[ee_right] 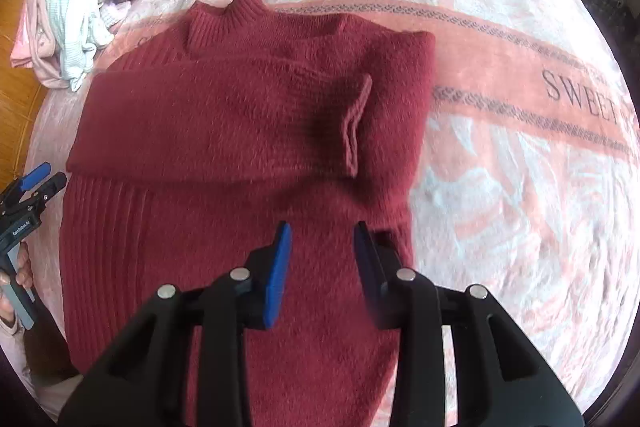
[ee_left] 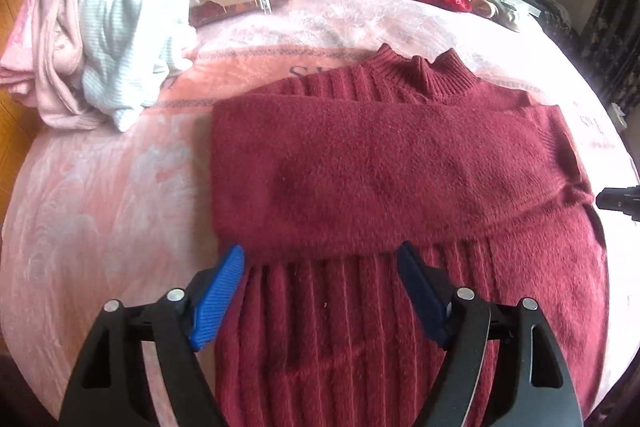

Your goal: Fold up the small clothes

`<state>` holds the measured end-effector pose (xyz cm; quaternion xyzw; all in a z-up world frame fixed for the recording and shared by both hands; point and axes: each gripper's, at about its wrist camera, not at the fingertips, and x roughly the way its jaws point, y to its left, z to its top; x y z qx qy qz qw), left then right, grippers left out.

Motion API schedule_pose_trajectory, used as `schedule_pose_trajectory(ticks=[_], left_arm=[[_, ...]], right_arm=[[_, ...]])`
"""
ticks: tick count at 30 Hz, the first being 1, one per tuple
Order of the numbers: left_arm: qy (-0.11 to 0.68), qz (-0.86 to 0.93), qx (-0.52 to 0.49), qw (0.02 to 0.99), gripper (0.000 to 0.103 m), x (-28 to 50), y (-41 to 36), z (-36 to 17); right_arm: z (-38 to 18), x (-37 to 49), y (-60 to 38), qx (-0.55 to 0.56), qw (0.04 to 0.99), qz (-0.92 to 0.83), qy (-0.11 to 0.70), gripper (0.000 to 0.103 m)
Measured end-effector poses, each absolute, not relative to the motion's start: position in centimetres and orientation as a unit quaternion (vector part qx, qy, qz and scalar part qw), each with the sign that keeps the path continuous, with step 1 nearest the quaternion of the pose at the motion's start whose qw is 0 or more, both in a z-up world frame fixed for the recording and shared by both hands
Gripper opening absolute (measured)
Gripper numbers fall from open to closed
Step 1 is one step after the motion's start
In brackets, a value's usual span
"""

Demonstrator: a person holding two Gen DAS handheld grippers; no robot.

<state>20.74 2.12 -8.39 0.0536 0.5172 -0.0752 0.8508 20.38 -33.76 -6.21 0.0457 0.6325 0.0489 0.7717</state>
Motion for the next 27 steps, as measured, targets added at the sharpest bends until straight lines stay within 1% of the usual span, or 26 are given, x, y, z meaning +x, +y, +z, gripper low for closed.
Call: schedule_pose_trajectory(ticks=[4,7,12,14,17,19,22,27], left_arm=[[0.508,-0.064,0.081,0.855,0.083,16.1,3.0,-7.2],[0.52,-0.064,0.084,0.848,0.083,12.4,3.9,-7.2],[0.539,-0.062,0.085,0.836,0.083,7.6,4.9,-7.8],[0.545,-0.059,0.076,0.833,0.083,5.9,5.5,-8.0],[0.569,-0.064,0.057,0.818,0.085,3.9,6.6,-9.0],[0.588,-0.064,0.062,0.804,0.085,2.7,7.2,-10.1],[0.605,-0.057,0.076,0.791,0.085,1.0,8.2,-11.7],[0.642,-0.065,0.059,0.762,0.086,-0.2,10.1,-14.2]], right_arm=[[-6.2,15.1,-34.1,0.031,0.771,0.057,0.634,0.033],[-6.3,11.1,-34.0,0.034,0.763,0.059,0.642,0.034],[-6.1,7.1,-33.2,0.05,0.772,0.05,0.631,0.035],[-6.2,5.2,-33.4,0.064,0.773,0.051,0.63,0.05],[-7.0,3.4,-32.7,0.048,0.768,0.052,0.637,0.057],[-7.9,1.7,-32.9,0.044,0.758,0.051,0.648,0.06],[-9.3,-0.4,-34.1,0.059,0.738,0.046,0.671,0.062],[-10.0,-2.8,-35.4,0.047,0.721,0.034,0.69,0.075]])
